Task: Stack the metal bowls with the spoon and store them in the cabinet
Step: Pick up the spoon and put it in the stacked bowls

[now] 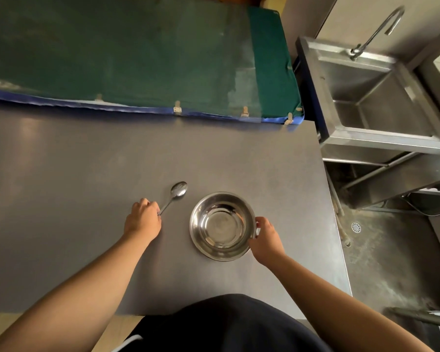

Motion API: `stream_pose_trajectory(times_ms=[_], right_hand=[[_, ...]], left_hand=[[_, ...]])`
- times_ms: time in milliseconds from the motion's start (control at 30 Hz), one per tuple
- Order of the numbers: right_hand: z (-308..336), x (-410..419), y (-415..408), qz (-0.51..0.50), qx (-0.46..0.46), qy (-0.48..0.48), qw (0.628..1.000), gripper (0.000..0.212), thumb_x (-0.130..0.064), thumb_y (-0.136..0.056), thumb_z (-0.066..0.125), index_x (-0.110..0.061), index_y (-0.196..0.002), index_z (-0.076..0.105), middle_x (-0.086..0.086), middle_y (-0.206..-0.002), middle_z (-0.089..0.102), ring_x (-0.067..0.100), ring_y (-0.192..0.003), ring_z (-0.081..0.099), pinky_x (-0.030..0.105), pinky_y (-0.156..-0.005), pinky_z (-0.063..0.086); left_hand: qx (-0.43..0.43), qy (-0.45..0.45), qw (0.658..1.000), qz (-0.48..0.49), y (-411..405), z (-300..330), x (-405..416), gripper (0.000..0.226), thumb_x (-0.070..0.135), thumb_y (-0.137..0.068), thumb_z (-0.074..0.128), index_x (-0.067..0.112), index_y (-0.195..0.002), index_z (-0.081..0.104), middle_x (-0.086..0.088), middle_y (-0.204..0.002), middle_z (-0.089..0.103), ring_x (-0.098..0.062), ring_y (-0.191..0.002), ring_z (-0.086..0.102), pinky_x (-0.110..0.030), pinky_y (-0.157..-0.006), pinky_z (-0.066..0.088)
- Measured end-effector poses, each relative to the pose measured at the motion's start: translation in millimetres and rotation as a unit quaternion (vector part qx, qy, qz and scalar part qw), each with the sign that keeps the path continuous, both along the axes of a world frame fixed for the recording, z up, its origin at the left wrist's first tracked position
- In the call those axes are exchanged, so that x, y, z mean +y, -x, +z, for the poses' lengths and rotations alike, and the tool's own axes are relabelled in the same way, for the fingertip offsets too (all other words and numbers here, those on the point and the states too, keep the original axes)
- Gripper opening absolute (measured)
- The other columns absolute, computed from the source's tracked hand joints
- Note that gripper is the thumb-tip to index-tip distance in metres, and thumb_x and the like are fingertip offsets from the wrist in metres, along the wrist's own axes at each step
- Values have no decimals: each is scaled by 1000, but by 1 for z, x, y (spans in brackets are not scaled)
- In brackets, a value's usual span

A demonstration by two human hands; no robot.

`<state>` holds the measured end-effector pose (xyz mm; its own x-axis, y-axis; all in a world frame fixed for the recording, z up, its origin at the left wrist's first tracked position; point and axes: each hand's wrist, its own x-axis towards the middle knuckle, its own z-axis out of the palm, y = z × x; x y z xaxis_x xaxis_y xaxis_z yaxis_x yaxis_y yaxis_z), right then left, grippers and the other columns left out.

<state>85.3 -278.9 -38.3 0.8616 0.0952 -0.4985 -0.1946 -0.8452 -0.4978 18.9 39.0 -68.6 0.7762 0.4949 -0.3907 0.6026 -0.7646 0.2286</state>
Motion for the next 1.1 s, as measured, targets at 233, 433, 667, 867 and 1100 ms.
stream_pose_trajectory(times_ms=[233,433,667,867,1100], right_hand=[[-1,5,8,11,3,8,1000,52,-12,-89,66,-17,-138,47,7,-137,53,24,-107,61,39,-86,55],[0,10,6,26,-2,18,1000,47,-14,-88,65,-14,-132,48,8,-133,55,18,-96,53,39,-86,55],[5,24,1,35,10,3,999,48,-15,-89,66,-13,-133,48,8,-132,57,19,-97,54,37,-84,53],[10,37,3,34,36,-12,999,51,-12,-88,64,-12,-135,44,10,-130,59,28,-108,60,44,-88,55],[15,43,5,25,55,-31,998,52,-11,-87,64,-13,-135,43,8,-126,61,27,-103,61,42,-84,56]], left_hand=[[4,54,998,42,10,-2,1,7,20,-94,59,18,-100,62,-5,-114,60,-29,-102,60,-37,-77,48],[-19,97,991,93,32,2,2,4,21,-95,56,20,-98,54,0,-105,67,-25,-87,59,-30,-68,40],[-127,152,972,123,44,30,-19,11,14,-97,54,23,-95,59,1,-101,68,-23,-90,61,-31,-71,43],[-206,192,950,131,55,56,-43,34,17,-101,51,17,-134,56,3,-107,62,-18,-96,56,-26,-84,39],[-217,204,952,78,72,64,-69,26,12,-100,51,15,-120,68,-3,-116,66,-21,-103,61,-28,-87,44]])
